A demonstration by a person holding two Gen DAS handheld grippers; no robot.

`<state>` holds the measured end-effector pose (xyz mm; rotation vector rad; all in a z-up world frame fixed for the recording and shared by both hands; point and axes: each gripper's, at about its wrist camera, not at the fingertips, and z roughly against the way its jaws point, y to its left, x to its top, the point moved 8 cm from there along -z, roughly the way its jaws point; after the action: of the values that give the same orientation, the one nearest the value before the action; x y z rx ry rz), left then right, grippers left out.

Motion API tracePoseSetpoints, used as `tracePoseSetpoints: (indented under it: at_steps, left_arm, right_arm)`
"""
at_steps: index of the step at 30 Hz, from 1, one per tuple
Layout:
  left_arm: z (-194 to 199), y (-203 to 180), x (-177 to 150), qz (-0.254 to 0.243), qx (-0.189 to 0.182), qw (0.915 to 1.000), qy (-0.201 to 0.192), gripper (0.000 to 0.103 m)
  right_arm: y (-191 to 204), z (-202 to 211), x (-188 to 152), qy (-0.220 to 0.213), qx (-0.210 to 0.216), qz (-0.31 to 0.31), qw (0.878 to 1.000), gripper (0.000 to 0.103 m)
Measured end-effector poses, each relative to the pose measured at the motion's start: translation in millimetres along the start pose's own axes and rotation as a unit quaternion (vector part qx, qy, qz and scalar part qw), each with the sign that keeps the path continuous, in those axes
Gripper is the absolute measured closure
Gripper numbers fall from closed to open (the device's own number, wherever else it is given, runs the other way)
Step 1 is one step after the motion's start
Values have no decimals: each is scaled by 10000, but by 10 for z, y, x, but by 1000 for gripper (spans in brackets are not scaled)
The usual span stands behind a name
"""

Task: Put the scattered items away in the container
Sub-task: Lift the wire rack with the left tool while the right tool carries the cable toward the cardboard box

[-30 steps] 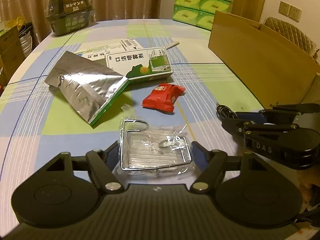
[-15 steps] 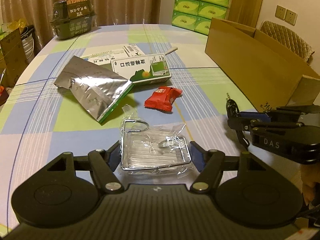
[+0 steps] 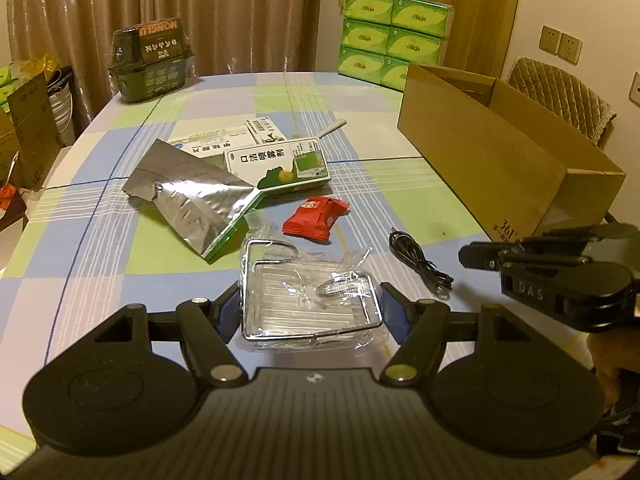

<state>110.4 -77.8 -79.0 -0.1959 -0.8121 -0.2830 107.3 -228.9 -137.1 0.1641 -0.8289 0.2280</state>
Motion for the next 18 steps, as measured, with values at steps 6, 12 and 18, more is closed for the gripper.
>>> tracePoseSetpoints:
  at_steps: [6,12,18]
  left_arm:
    - [13,59,-33,65,27,10000,47,37]
    - [-81,102,-34,148,10,9998,101,37]
    - [-198,151,-66,243,-19,9995,188,37]
  right_arm:
    - [44,-99,-69,96,-22,49,9999,101]
    - [105,-278,-44,141,45,166,9998,55]
    - [122,-491,1,250,138,237,9993,53]
